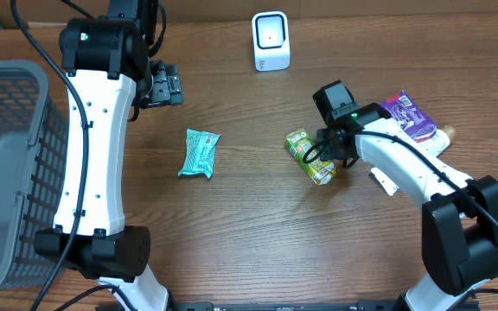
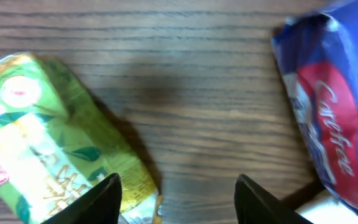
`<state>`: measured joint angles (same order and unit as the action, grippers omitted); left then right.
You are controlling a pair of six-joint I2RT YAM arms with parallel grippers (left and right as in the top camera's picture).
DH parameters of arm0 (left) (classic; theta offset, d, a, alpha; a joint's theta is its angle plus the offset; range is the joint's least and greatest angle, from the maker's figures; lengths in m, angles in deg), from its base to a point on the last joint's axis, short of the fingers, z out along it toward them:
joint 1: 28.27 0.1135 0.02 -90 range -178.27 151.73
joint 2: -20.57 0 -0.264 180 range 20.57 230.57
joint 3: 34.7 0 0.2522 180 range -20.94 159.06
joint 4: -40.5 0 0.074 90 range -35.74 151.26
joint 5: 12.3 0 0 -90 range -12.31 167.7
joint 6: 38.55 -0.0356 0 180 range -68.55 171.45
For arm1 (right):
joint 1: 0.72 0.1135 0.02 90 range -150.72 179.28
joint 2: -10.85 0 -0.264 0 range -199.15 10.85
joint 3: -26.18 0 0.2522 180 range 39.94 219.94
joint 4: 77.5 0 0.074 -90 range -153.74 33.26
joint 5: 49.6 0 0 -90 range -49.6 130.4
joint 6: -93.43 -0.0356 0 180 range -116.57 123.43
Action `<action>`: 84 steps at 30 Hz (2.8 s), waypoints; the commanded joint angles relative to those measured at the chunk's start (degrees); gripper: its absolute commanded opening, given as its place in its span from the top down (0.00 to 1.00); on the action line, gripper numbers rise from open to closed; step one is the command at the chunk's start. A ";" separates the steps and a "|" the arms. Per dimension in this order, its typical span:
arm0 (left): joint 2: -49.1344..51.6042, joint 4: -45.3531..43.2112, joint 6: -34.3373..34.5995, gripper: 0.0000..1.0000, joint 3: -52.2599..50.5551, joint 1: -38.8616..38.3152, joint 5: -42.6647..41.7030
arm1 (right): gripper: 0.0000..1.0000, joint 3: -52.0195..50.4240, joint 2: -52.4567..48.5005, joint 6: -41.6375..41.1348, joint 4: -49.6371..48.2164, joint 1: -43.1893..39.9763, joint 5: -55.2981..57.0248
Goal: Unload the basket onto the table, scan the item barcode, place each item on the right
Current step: 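Reach the right gripper to the green tea bag and grasp it, then lift the green tea bag and carry it toward the white scanner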
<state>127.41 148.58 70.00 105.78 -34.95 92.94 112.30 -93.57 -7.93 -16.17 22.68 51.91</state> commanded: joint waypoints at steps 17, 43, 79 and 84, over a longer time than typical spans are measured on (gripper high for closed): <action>0.52 -0.07 0.96 0.01 -0.15 0.00 0.35 | 0.00 -0.92 -5.14 13.57 0.50 0.26 -12.66; 0.52 -0.07 0.96 0.00 -0.15 0.00 0.35 | 0.86 0.85 -7.65 14.38 4.22 0.09 -38.91; 0.52 -0.07 0.96 0.00 -0.15 0.00 0.35 | 0.95 24.92 -1.86 13.29 15.69 -6.95 -79.25; 0.52 -0.07 0.96 0.00 -0.15 0.00 0.35 | 0.96 30.95 -1.86 5.90 18.14 -6.10 -53.72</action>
<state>127.41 148.56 70.00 105.78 -34.95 92.94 136.08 -98.06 1.95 0.66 15.93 -19.06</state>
